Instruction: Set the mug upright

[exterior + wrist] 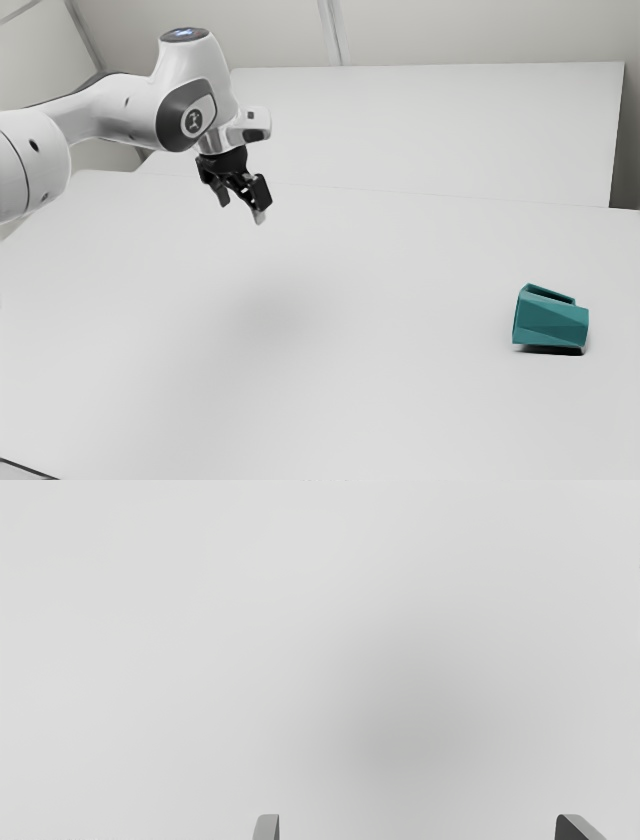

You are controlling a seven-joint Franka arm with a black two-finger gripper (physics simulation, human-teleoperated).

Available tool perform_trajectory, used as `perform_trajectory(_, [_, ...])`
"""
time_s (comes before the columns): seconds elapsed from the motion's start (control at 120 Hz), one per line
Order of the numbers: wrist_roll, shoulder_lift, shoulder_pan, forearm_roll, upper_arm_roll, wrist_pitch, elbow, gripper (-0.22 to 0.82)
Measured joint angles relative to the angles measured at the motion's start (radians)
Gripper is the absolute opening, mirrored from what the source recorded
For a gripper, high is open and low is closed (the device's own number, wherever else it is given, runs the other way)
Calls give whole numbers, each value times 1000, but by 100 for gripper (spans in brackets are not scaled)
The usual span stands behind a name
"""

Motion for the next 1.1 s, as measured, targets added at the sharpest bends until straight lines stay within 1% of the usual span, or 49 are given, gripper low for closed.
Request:
perform_trajectory(0.075, [-14,-12,-8,-6,-3,6,-8,60])
perform_trajectory(0.133, [-24,-36,-36,-23,-4,17,-19,60])
perform_trajectory(0.267, [-53,-50,-119,-169,-7,52,-39,60])
perform_trajectory(0.4, [-78,-33,-197,-336,-6,84,-60,60])
perform_trajectory(0.558, [-99,34,-267,-539,-9,179,-114,60])
perform_trajectory(0.792, [-92,131,-356,-793,-10,301,-136,60])
perform_trajectory(1.0, [-69,199,-429,-926,-11,383,-134,60])
perform_trajectory(1.1, [-52,238,-444,-957,-12,414,-101,60])
